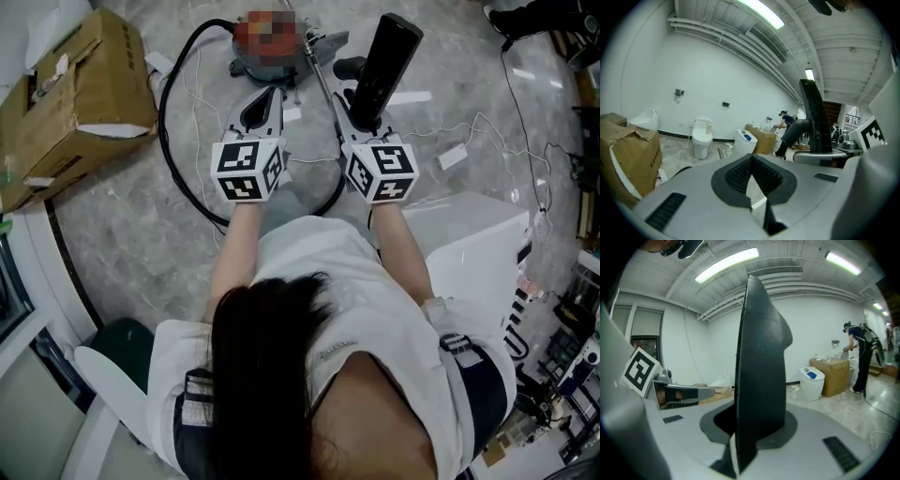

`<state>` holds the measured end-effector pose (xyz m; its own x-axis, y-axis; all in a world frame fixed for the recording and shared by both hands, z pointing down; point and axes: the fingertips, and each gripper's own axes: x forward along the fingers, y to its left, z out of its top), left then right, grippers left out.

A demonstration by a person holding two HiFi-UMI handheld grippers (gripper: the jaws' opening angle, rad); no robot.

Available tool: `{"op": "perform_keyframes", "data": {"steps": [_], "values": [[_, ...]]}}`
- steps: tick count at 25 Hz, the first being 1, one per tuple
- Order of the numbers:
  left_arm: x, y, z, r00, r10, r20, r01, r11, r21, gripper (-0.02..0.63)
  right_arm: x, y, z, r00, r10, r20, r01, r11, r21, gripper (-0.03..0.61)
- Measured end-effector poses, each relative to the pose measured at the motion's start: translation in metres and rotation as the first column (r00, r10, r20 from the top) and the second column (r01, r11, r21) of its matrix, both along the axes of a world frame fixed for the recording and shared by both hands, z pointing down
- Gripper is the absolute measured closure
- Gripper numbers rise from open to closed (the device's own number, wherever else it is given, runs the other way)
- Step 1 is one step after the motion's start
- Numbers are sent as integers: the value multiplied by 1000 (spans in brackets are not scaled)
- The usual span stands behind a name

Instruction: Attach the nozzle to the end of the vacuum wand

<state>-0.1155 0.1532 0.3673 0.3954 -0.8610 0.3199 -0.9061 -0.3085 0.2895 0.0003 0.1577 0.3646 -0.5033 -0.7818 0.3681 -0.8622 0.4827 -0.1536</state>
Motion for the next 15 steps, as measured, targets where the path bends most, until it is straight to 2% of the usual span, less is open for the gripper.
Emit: {"op": "perform_keyframes", "data": {"steps": [6, 15], "values": [[-9, -24, 3, 999, 32, -22, -33, 999, -16, 612, -9, -19, 2, 999, 40, -10, -40, 999, -8, 486], [-19, -44, 3, 999, 29, -33, -29, 1000, -7, 612, -17, -34, -3, 998, 50, -40, -50, 999, 9, 486]]}}
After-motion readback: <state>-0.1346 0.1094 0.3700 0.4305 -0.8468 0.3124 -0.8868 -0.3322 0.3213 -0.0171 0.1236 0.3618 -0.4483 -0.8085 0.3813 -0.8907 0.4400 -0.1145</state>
